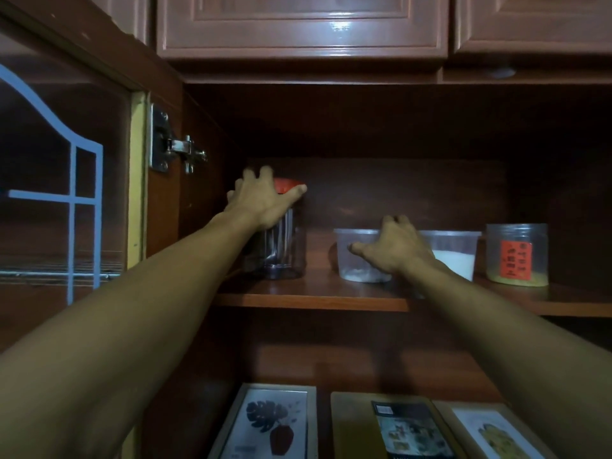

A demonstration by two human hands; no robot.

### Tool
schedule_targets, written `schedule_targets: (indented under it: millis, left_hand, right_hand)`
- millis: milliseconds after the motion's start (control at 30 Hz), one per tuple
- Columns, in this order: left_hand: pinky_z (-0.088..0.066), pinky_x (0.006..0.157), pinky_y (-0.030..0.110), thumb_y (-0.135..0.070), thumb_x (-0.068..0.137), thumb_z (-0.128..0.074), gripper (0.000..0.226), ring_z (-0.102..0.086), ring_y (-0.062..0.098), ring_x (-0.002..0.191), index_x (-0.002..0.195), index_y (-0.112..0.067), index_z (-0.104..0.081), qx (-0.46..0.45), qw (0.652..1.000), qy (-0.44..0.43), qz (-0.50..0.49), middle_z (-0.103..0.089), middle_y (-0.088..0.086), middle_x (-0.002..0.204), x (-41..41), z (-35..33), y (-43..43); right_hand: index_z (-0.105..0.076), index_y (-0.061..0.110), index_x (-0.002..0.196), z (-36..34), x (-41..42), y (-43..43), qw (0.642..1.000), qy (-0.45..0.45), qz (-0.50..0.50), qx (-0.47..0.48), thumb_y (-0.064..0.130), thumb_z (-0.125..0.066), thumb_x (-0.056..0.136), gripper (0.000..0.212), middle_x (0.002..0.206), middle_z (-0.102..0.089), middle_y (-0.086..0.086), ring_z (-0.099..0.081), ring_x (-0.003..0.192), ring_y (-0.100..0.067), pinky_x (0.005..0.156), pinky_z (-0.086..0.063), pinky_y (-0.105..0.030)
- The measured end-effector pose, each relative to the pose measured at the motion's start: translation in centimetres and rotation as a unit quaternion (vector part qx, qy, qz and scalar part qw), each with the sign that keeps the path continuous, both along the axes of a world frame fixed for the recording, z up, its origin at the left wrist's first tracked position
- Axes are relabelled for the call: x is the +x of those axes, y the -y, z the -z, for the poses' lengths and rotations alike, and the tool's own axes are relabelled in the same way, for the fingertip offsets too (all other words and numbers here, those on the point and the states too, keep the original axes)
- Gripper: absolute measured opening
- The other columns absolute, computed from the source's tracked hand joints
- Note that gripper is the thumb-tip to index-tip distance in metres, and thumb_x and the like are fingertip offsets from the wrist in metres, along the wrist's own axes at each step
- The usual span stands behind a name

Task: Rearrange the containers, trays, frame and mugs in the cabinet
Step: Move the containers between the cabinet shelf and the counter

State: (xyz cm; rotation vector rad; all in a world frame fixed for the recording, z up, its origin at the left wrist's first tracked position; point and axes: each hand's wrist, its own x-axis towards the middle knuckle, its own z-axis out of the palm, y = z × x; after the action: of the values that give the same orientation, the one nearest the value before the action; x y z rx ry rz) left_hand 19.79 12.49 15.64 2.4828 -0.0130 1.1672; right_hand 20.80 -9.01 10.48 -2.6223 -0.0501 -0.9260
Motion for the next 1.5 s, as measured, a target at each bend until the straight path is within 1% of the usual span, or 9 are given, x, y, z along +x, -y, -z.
schedule_targets:
  millis: [267,400,533,700,800,900,1033,1267,1500]
  left_hand:
    - [-0.030,0.113,0.050,-0.078,0.075,-0.053,0.106,-0.030,0.041,0.138,0.151,-0.012,-0.018,-0.115,0.992,-0.032,0.034,-0.020,0.020,0.153,1.0,-0.2,-0.6]
    - [-0.035,0.110,0.047,-0.078,0.074,-0.056,0.109,-0.035,0.039,0.135,0.152,-0.012,-0.016,-0.151,0.987,-0.042,0.044,-0.027,0.019,0.152,1.1,-0.3,-0.6]
    - [-0.039,0.104,0.042,-0.073,0.075,-0.060,0.109,-0.039,0.037,0.134,0.152,-0.011,-0.015,-0.191,0.978,-0.037,0.071,-0.032,0.018,0.151,1.2,-0.4,-0.3]
    - [-0.039,0.104,0.043,-0.072,0.073,-0.064,0.113,-0.039,0.039,0.134,0.153,-0.016,-0.007,-0.226,0.970,-0.028,0.089,-0.030,0.019,0.152,1.6,-0.2,-0.4]
    - [-0.040,0.103,0.043,-0.070,0.073,-0.065,0.112,-0.040,0.038,0.133,0.153,-0.015,-0.009,-0.233,0.968,-0.018,0.092,-0.031,0.019,0.151,1.9,-0.1,-0.4]
    - [-0.041,0.103,0.042,-0.069,0.074,-0.065,0.110,-0.042,0.038,0.131,0.152,-0.015,-0.010,-0.229,0.969,-0.010,0.091,-0.034,0.019,0.149,2.2,0.2,-0.6]
    - [-0.041,0.104,0.043,-0.070,0.074,-0.064,0.110,-0.041,0.038,0.131,0.152,-0.016,-0.009,-0.228,0.969,-0.010,0.089,-0.033,0.019,0.149,2.6,0.4,-0.8]
    - [-0.039,0.105,0.043,-0.070,0.072,-0.066,0.112,-0.039,0.038,0.134,0.153,-0.019,-0.009,-0.248,0.964,-0.011,0.091,-0.032,0.017,0.151,2.6,0.4,-0.5]
    - [-0.038,0.105,0.044,-0.070,0.072,-0.066,0.116,-0.037,0.038,0.135,0.154,-0.016,-0.004,-0.273,0.957,-0.005,0.096,-0.030,0.018,0.153,2.4,0.3,-0.1]
  right_hand:
    - [-0.035,0.008,0.143,0.2,0.0,0.1,0.998,-0.019,-0.030,0.060,0.056,-0.070,0.080,0.087,0.151,-0.025,-0.016,-0.041,0.132,-0.036,0.099,-0.044,-0.042]
    - [-0.035,0.008,0.143,0.2,-0.1,0.1,0.996,-0.030,-0.032,0.077,0.057,-0.072,0.078,0.089,0.151,-0.021,-0.016,-0.040,0.133,-0.037,0.098,-0.044,-0.041]
    - [-0.039,0.008,0.141,0.1,0.1,0.1,0.995,-0.031,-0.029,0.088,0.061,-0.072,0.075,0.091,0.148,-0.029,-0.017,-0.046,0.127,-0.037,0.094,-0.045,-0.039]
    - [-0.039,0.007,0.142,0.1,0.5,0.0,0.993,-0.032,-0.025,0.107,0.066,-0.073,0.070,0.100,0.147,-0.036,-0.019,-0.048,0.127,-0.037,0.093,-0.047,-0.039]
    - [-0.045,0.003,0.137,0.0,0.4,0.0,0.991,-0.033,-0.030,0.122,0.064,-0.076,0.069,0.096,0.141,-0.046,-0.018,-0.051,0.123,-0.035,0.080,-0.045,-0.033]
    - [-0.056,-0.001,0.123,-0.2,0.3,0.0,0.988,-0.036,-0.039,0.144,0.059,-0.079,0.069,0.084,0.125,-0.060,-0.016,-0.059,0.111,-0.030,0.071,-0.042,-0.029]
    - [-0.053,0.002,0.127,-0.4,0.6,0.2,0.982,-0.050,-0.050,0.173,0.058,-0.084,0.063,0.090,0.127,-0.060,-0.015,-0.058,0.113,-0.031,0.081,-0.050,-0.034]
    - [-0.048,0.005,0.135,-0.4,0.4,0.2,0.977,-0.060,-0.068,0.194,0.054,-0.084,0.065,0.093,0.133,-0.057,-0.013,-0.057,0.115,-0.031,0.081,-0.048,-0.034]
    - [-0.039,0.001,0.143,-0.5,0.4,0.3,0.978,-0.064,-0.076,0.184,0.053,-0.084,0.066,0.104,0.141,-0.051,-0.017,-0.052,0.124,-0.034,0.094,-0.049,-0.039]
